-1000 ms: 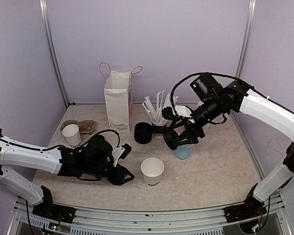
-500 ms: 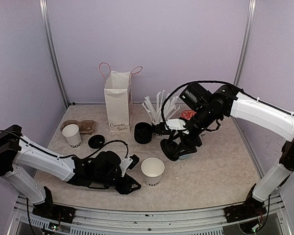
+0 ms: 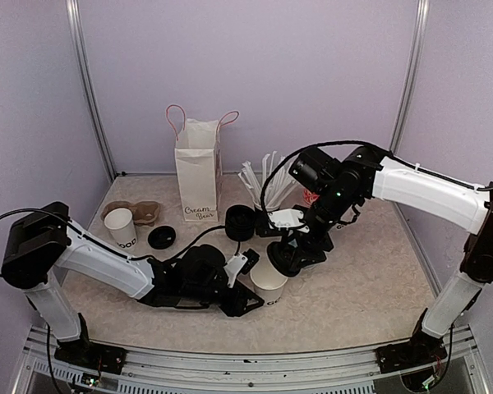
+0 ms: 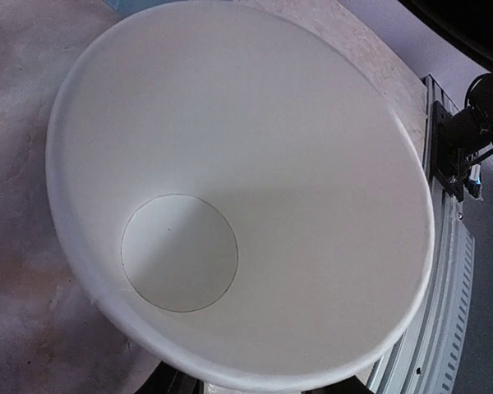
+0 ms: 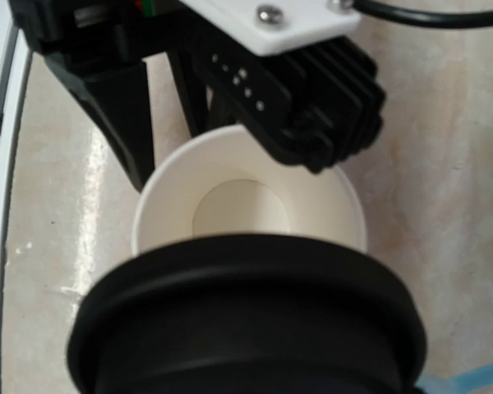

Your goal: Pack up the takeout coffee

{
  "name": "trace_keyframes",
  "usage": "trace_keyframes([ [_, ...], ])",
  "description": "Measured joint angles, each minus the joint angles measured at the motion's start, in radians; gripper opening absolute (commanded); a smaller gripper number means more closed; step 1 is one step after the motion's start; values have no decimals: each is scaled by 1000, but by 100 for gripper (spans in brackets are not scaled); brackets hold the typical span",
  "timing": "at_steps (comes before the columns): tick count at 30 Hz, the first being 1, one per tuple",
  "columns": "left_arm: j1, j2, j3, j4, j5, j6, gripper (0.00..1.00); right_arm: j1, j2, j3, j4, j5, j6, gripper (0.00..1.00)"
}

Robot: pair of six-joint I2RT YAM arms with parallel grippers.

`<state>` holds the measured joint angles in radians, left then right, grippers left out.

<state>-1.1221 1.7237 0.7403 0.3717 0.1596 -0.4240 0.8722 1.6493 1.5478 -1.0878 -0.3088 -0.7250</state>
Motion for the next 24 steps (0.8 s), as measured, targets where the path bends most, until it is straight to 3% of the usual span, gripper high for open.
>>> trace_keyframes([
  [10,4,-5,-30,48,17,-1,40,27,85,47,-29,37,0,22],
  [24,26,-47,-157,198,51,-121,41,53,149,106,-54,68,-6,30],
])
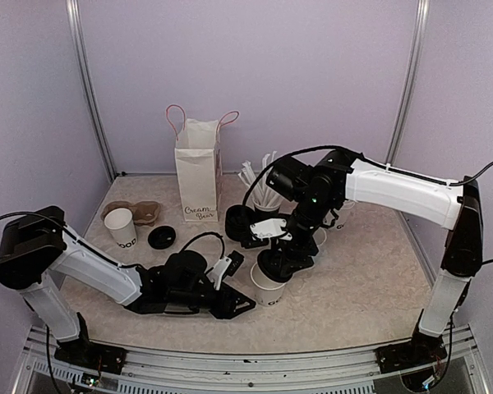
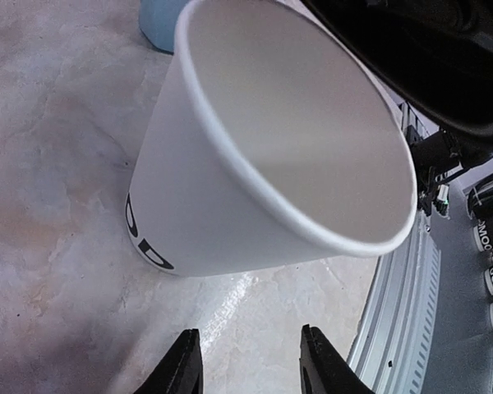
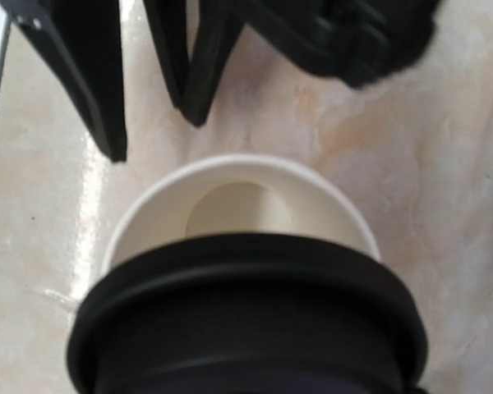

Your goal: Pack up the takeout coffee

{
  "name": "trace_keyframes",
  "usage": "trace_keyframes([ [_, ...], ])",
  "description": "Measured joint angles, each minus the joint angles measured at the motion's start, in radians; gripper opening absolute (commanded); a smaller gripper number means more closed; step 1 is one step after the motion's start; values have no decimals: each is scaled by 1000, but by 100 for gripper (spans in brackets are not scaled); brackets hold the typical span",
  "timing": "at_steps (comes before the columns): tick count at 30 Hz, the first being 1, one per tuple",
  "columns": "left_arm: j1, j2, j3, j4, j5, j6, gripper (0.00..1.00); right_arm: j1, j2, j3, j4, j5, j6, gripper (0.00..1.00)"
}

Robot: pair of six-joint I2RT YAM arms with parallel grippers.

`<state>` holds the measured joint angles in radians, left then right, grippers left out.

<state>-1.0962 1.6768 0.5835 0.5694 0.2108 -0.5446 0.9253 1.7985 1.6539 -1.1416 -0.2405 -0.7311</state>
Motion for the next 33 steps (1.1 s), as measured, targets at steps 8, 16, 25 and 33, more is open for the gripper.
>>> trace_keyframes([
  [8,41,12,-36,80,27,-54,41,24,49,25,-7,11,-7,46],
  [16,69,16,-86,126,48,-96,41,30,66,39,-12,22,-8,63],
  [25,85,-11,-92,101,53,-112,47,26,30,35,8,56,8,70],
  [33,118,-270,-64,-69,-7,-141,52,-106,-266,-148,225,8,139,61],
])
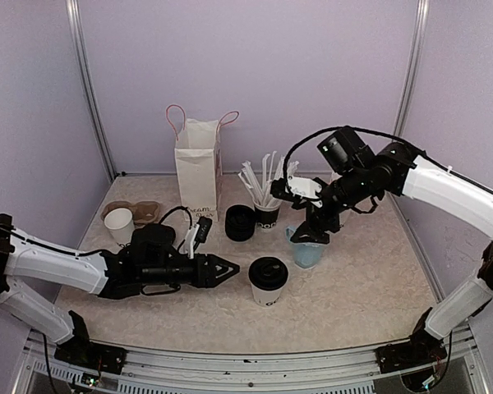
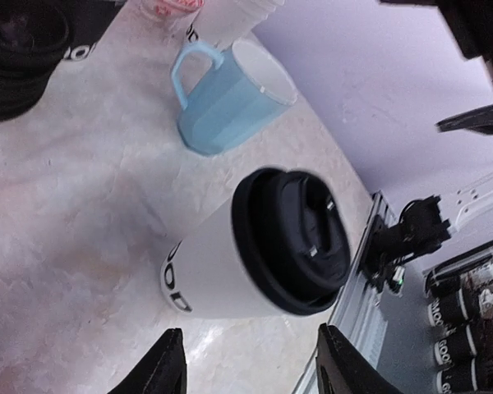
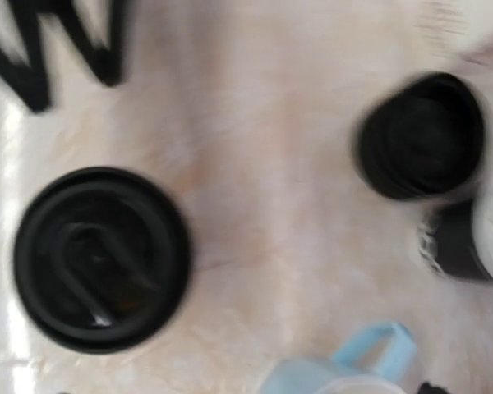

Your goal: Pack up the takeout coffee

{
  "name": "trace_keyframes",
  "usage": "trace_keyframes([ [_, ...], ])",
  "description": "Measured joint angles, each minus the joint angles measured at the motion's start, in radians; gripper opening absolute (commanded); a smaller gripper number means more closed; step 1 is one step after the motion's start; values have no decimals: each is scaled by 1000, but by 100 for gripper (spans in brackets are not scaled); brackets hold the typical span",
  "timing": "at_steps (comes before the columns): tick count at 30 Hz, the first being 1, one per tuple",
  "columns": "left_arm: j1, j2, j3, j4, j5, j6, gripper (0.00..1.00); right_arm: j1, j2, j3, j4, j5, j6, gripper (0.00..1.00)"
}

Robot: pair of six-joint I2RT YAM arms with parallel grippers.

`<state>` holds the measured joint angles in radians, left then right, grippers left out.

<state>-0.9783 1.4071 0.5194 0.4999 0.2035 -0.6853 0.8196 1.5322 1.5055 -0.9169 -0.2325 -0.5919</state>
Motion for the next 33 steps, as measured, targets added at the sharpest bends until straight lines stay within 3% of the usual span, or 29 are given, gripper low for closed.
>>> trace_keyframes([
  [4,9,-50,100,-68,-26,-50,47,-78,-53,-134,113,-47,101,48],
  [10,-7,29,208,-117,-31,-118,45,-96,-5,-253,153,-126,198,36],
  [19,-33,140,238,-164,-28,-142,40,-96,41,-262,189,-214,244,35],
  [33,-11,180,240,-128,-4,-144,31,-96,113,-261,198,-288,246,29],
])
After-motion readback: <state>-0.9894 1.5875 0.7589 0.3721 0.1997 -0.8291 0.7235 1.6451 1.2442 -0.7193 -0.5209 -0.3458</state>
